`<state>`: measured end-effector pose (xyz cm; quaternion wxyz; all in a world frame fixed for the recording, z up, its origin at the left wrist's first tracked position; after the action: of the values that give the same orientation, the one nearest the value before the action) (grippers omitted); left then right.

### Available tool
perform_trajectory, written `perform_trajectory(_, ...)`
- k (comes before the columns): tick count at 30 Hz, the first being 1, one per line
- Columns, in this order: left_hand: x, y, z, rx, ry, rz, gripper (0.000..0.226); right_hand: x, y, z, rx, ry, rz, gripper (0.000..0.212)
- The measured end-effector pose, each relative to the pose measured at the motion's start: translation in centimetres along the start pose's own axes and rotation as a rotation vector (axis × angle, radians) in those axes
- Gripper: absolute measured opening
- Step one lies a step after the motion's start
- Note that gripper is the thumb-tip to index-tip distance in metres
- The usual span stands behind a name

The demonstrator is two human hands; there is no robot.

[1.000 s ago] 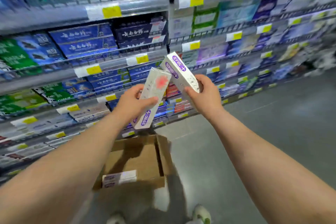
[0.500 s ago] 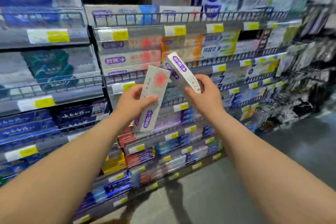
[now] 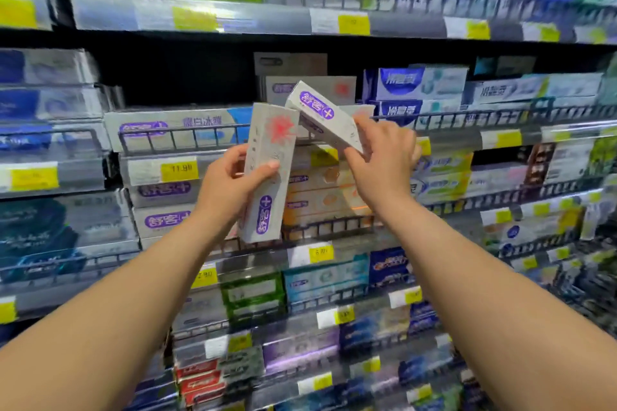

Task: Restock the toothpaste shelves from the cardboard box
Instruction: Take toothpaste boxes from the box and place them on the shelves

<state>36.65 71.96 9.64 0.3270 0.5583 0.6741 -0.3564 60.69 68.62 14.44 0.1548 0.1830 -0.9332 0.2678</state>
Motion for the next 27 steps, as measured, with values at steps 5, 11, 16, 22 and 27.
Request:
perform_trajectory(5,-0.1,0.4,-1.8,-0.125,0.007,-0.032,0.031,0.8,1.2,-5.5,-0.062,-0.225,-0.009,0.046)
perform_trajectory(11,-1.9,1.4,-1.7,-0.311,0.035,-0.062,0.022,1.7,3.0,-10.0,-0.113,-0.440,0.076,0.046)
perform_trajectory(16,-2.6,2.3,-1.4,-0.368,0.029,-0.145,0.041,2.1,4.8,-11.5,0.011,-0.438,0.184,0.049)
perform_trajectory(22,-3.3,2.1,-1.2,-0.395,0.018,-0.215,0.046,1.6,6.4,-11.3,0.010,-0.524,0.261,0.056)
perform_trajectory(27,-4.0,1.4,-1.4,-0.393,0.014,-0.233,0.034,1.5,7.2,-10.6,0.007,-0.522,0.207,0.047)
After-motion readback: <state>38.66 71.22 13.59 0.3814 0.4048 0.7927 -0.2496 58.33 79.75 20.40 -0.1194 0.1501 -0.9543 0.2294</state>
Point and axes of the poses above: each hand's wrist, its own z-axis away from the middle knuckle, its own y-axis out of the palm, x = y × z, the point moved 10 cm from there along -z, towards the middle knuckle, and after that the axes turned 1 degree about -z, right-handed, at the moved point
